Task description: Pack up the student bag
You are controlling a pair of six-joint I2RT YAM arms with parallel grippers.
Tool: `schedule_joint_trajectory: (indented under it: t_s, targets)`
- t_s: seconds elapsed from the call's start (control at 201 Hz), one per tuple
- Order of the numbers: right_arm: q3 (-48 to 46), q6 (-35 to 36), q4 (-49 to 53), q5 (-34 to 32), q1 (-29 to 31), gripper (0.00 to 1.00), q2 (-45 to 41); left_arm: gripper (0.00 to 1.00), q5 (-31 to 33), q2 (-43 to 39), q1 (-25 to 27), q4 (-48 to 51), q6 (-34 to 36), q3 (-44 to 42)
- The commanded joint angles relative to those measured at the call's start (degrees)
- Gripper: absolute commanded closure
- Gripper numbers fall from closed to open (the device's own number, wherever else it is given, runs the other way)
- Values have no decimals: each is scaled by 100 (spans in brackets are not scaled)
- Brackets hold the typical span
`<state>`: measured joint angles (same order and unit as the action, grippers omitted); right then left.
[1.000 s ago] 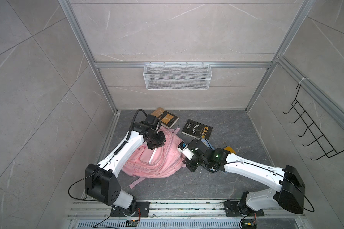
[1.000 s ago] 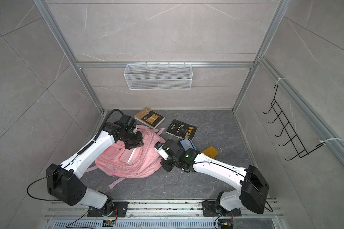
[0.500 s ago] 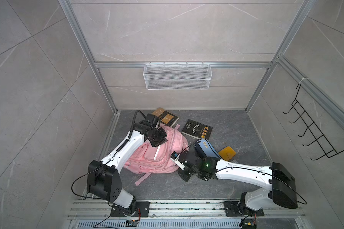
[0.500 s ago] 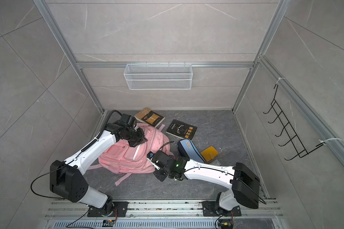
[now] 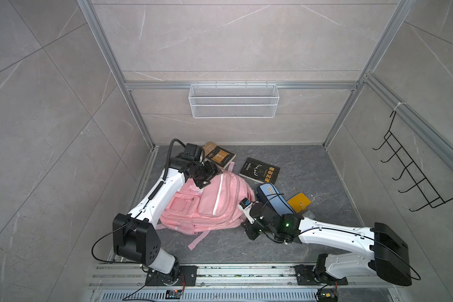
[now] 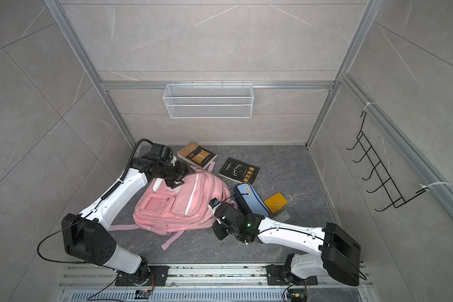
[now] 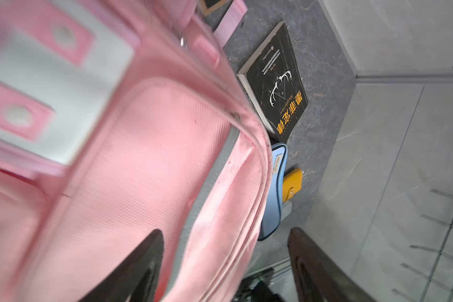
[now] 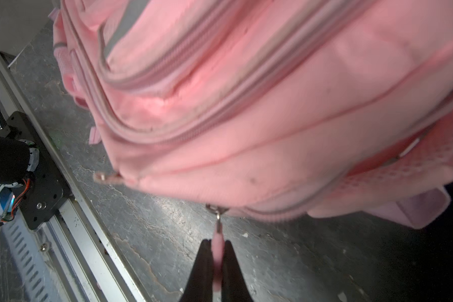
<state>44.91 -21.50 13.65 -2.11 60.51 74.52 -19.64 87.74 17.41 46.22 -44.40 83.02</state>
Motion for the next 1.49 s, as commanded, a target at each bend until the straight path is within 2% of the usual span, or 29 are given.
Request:
schedule_joint_trajectory:
  t_s: [0.0, 0.1, 0.204, 0.274, 0.443, 0.603, 0.842, 0.991, 1.365, 1.489]
  targets:
    - [-76, -140, 63, 156, -303, 100, -350, 14, 282, 180, -415, 1118, 1689, 301]
    - [-31, -77, 178, 306, -623, 100, -441, 14, 670, 266, -602, 1428, 2330, 221]
    - [100, 37, 353, 403, -847, 100, -409, 15, 85, 411, -588, 1378, 2629, 51]
    - [162, 107, 436, 498, -1005, 100, -345, 21, -438, 443, -476, 1130, 2536, -136]
    - [348, 306, 610, 652, -1304, 100, -184, 30, -971, 511, -248, 522, 2144, -677]
    - [434, 405, 674, 737, -1460, 100, -97, 36, -1077, 613, -193, -59, 1846, -1135]
    - [377, 436, 641, 783, -1515, 100, -17, 47, -1147, 940, 90, -381, 1738, -1269]
    - [326, 418, 587, 764, -1534, 100, -19, 47, -1042, 1071, 212, -537, 1612, -1444]
    - [317, 478, 582, 754, -1581, 100, 9, 41, -640, 905, 287, -620, 1478, -1876]
    - [316, 505, 579, 769, -1591, 100, 18, 42, -895, 858, 307, -961, 1336, -2085]
